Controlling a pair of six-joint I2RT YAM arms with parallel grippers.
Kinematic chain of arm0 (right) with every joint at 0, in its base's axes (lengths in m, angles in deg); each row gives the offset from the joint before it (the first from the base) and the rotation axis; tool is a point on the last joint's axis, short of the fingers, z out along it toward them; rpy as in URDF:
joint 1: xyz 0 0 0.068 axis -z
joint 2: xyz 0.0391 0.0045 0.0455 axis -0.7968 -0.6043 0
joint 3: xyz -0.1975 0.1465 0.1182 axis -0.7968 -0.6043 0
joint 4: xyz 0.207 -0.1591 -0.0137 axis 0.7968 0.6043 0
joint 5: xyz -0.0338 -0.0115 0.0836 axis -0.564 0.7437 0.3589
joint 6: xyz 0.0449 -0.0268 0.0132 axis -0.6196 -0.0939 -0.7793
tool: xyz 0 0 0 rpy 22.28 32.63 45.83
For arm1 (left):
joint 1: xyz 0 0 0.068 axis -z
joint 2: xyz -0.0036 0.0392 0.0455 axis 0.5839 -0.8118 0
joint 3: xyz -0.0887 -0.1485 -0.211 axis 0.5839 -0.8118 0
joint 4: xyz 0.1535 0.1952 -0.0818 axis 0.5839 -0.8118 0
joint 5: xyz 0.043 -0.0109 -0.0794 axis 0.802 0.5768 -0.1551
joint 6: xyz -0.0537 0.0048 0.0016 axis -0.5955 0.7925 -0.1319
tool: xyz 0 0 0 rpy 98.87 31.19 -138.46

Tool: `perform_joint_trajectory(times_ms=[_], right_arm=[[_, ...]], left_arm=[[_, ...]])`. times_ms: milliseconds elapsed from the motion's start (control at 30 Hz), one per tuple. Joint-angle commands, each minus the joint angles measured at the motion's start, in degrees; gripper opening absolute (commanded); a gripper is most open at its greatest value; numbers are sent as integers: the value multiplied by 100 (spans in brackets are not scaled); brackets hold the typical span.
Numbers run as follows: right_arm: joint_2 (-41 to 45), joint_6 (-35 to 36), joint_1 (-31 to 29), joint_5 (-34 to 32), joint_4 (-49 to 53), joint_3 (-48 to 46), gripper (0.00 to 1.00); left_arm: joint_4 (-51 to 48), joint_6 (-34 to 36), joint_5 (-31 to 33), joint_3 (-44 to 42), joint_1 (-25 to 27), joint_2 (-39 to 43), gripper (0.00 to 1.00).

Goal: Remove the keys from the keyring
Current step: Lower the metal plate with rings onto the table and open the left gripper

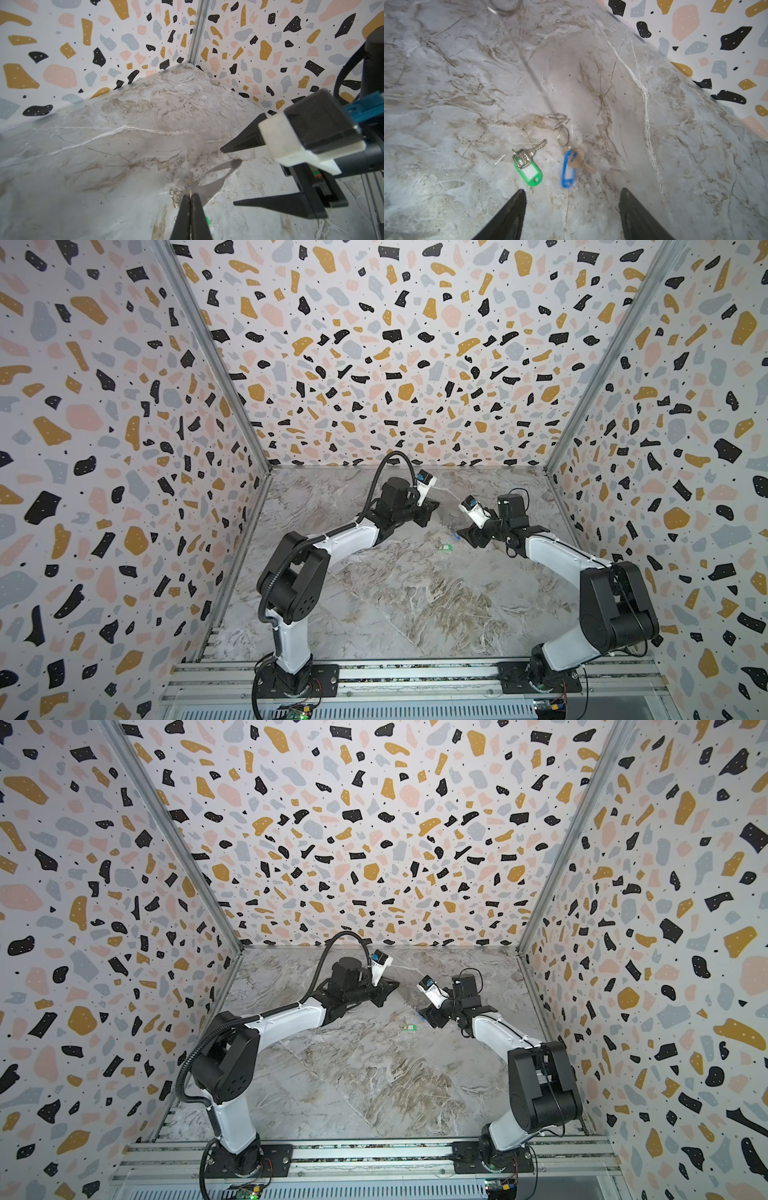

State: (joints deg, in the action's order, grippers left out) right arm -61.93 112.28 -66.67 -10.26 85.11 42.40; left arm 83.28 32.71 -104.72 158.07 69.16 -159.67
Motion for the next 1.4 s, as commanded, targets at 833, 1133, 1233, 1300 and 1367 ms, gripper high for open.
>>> perform_joint_trajectory(times_ms=[833, 1133, 1233, 1300, 1367], right_arm=[[-546, 10, -433, -268, 321, 421, 72], [-727, -119, -608, -344, 380, 627, 73], [-787, -168, -669, -421, 365, 706, 73], [-915, -193, -739, -481, 447, 851, 73], [-1085, -131, -871, -600, 532, 1010, 73]], left_arm=[[-227, 777, 19, -1782, -1461, 657, 1], [-906, 1244, 549, -1813, -1594, 956, 35], [-911, 1254, 636, -1874, -1594, 1152, 38], [-899, 1240, 619, -1858, -1537, 1275, 43], [-956, 1353, 809, -1815, -1376, 1355, 44]])
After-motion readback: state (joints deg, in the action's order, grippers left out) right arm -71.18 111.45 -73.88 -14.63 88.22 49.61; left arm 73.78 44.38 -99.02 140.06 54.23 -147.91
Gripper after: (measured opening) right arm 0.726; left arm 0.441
